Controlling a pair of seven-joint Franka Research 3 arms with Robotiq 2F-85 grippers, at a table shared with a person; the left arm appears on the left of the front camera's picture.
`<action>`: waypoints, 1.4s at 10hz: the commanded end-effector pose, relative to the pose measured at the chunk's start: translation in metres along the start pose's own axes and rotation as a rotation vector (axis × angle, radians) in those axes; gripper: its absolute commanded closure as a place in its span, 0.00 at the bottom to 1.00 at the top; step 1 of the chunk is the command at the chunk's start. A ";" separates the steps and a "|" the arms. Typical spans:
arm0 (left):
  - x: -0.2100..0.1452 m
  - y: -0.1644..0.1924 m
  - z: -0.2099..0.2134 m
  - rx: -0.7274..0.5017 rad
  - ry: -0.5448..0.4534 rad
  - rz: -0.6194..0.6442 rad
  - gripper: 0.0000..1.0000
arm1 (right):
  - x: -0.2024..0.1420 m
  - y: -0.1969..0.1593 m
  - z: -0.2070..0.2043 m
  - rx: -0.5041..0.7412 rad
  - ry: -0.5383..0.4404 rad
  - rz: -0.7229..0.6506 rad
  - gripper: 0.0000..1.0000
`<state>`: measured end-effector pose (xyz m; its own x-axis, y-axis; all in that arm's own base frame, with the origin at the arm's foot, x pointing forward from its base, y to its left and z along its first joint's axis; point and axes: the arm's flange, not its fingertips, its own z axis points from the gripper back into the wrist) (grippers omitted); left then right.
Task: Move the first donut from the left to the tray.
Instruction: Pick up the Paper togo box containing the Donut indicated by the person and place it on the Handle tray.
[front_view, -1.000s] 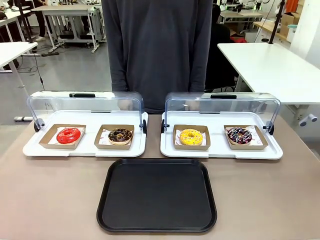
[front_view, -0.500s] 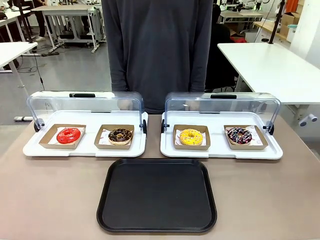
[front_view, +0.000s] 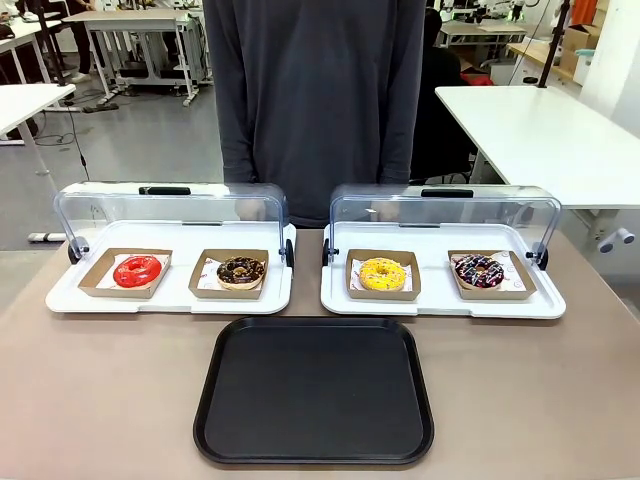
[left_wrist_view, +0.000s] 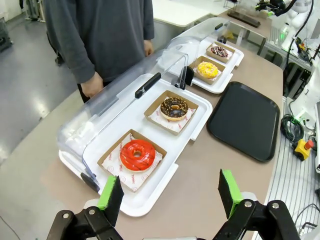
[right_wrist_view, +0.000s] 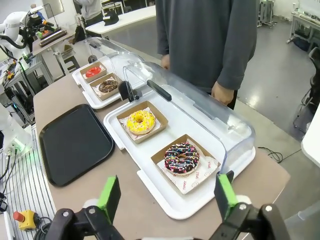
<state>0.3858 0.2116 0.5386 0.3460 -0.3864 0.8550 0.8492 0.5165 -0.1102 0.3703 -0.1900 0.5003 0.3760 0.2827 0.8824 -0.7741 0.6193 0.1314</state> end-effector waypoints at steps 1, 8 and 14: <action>0.002 0.000 0.001 -0.006 -0.015 -0.006 0.00 | 0.002 -0.002 -0.001 -0.001 -0.026 0.017 0.00; 0.002 0.000 0.001 -0.006 -0.015 -0.006 0.00 | 0.002 -0.002 -0.001 -0.001 -0.026 0.017 0.00; 0.002 0.000 0.001 -0.006 -0.015 -0.006 0.00 | 0.002 -0.002 -0.001 -0.001 -0.026 0.017 0.00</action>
<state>0.3858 0.2116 0.5386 0.3460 -0.3865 0.8550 0.8492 0.5165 -0.1102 0.3701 -0.1904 0.4999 0.3777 0.2819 0.8819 -0.7733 0.6199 0.1330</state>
